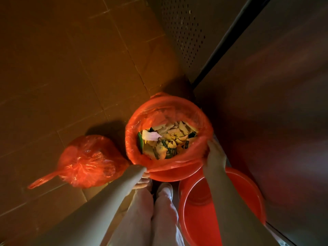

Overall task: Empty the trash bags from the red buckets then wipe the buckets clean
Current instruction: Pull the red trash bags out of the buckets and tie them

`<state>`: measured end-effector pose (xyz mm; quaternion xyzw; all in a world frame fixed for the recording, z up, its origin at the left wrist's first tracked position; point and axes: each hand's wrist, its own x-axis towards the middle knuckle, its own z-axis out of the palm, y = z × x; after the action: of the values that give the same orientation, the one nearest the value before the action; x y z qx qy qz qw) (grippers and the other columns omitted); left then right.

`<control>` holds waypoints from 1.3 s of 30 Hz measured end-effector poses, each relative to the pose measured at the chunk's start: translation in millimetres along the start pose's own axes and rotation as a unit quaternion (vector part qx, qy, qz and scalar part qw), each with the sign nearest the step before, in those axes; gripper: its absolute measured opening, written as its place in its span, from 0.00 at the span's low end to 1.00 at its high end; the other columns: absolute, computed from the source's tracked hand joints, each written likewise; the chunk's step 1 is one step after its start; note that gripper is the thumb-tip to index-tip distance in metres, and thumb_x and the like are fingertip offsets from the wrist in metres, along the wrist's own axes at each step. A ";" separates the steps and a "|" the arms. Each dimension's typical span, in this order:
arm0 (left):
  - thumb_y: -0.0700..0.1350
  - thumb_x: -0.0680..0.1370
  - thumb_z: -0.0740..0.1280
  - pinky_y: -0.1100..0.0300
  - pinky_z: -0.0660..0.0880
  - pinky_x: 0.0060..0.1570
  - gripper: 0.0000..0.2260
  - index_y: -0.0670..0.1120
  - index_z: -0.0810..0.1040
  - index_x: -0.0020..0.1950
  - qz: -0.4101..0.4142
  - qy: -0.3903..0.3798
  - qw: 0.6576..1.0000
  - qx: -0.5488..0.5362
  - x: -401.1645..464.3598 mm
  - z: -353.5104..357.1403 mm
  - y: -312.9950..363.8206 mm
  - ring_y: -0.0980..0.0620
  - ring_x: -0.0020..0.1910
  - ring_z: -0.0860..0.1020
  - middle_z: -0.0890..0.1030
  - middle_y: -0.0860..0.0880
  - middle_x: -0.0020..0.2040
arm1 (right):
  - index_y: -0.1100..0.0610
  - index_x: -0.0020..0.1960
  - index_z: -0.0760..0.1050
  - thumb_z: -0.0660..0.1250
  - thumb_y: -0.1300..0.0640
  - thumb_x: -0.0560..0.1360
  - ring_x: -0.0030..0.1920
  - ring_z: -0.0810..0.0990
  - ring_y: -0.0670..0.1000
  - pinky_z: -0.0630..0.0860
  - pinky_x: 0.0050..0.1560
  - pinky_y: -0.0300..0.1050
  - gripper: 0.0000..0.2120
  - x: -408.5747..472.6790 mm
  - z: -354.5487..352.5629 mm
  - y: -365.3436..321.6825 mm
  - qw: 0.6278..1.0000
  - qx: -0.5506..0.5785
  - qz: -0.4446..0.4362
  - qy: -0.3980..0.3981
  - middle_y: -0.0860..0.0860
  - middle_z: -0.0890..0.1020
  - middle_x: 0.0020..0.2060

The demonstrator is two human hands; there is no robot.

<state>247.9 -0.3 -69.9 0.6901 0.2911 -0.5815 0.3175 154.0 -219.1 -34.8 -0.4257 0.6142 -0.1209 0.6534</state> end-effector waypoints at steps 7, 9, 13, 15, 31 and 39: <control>0.46 0.80 0.60 0.56 0.74 0.38 0.12 0.44 0.75 0.40 0.081 0.116 0.987 0.082 28.3 -30.4 19.2 0.46 0.34 0.76 0.77 0.44 0.37 | 0.46 0.47 0.82 0.69 0.60 0.77 0.46 0.79 0.38 0.73 0.49 0.32 0.08 10.7 15.7 -1.9 0.898 -0.345 -0.115 -0.247 0.41 0.83 0.44; 0.48 0.80 0.61 0.51 0.79 0.41 0.12 0.44 0.76 0.41 0.110 0.152 0.976 0.108 31.2 -39.7 29.6 0.43 0.38 0.79 0.79 0.42 0.38 | 0.53 0.51 0.83 0.70 0.58 0.76 0.45 0.79 0.41 0.74 0.47 0.38 0.05 16.9 18.7 -2.7 0.846 -0.427 -0.086 -0.308 0.44 0.82 0.45; 0.51 0.77 0.63 0.55 0.74 0.38 0.10 0.45 0.78 0.49 0.172 0.232 0.942 0.172 37.2 -54.0 49.7 0.44 0.43 0.79 0.81 0.44 0.46 | 0.55 0.56 0.81 0.70 0.50 0.76 0.50 0.83 0.54 0.78 0.52 0.52 0.12 28.4 21.7 -13.4 0.769 -0.519 -0.013 -0.372 0.52 0.83 0.49; 0.50 0.76 0.65 0.51 0.76 0.50 0.14 0.46 0.76 0.60 0.191 0.239 0.939 0.156 41.5 -57.8 57.4 0.42 0.56 0.77 0.77 0.44 0.58 | 0.57 0.61 0.79 0.65 0.43 0.78 0.56 0.80 0.52 0.76 0.54 0.49 0.20 36.8 25.4 -25.5 0.787 -0.532 -0.026 -0.312 0.51 0.82 0.54; 0.42 0.82 0.60 0.58 0.73 0.46 0.10 0.43 0.79 0.59 0.203 0.178 0.955 0.124 57.6 -65.5 76.9 0.42 0.54 0.80 0.81 0.45 0.52 | 0.60 0.67 0.73 0.69 0.59 0.72 0.58 0.80 0.63 0.78 0.59 0.54 0.24 98.1 103.2 -62.3 0.901 -0.432 -0.008 -0.020 0.62 0.80 0.59; 0.47 0.80 0.60 0.50 0.80 0.52 0.13 0.50 0.77 0.62 0.223 0.165 0.957 0.085 52.9 -69.8 64.5 0.48 0.50 0.81 0.81 0.49 0.55 | 0.49 0.63 0.78 0.62 0.63 0.79 0.35 0.76 0.47 0.74 0.34 0.42 0.17 66.4 118.1 -53.0 0.898 -0.406 -0.063 -0.157 0.47 0.79 0.42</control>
<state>348.9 15.1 -107.3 0.8481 0.1277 -0.3967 0.3273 294.7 -248.5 -57.7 -0.7056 0.4710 0.1666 0.5026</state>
